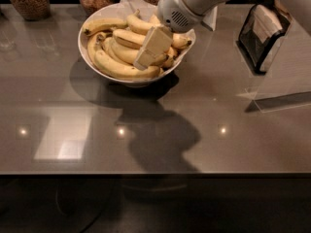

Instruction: Pick banana from white bowl

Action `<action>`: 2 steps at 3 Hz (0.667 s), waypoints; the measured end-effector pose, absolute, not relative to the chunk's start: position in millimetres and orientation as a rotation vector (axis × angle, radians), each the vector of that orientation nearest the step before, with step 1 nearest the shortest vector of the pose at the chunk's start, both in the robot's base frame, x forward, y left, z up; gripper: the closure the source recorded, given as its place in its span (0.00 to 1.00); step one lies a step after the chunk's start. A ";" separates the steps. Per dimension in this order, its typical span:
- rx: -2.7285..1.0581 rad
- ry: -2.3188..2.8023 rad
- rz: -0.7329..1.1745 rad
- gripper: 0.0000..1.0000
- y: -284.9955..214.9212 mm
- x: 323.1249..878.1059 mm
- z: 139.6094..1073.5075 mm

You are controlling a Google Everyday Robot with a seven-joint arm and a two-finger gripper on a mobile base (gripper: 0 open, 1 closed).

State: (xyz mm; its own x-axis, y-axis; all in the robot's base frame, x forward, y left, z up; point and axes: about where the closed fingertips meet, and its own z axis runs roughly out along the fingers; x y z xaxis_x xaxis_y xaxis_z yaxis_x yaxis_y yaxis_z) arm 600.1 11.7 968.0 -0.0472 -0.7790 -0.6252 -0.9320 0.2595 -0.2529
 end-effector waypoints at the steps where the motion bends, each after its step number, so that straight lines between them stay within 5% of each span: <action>1: -1.566 1.837 0.324 0.24 33.4 611.0 969.5; 2: -1.569 1.836 0.340 0.37 42.7 620.5 968.1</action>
Offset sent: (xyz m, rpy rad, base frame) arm 0.0330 0.0389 -0.0006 0.0369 0.0259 0.0332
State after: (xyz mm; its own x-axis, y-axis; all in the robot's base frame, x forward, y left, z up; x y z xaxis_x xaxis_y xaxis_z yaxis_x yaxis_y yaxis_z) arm 620.5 42.7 968.1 -0.0334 -0.7636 -0.6449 -0.9439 0.2361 -0.2307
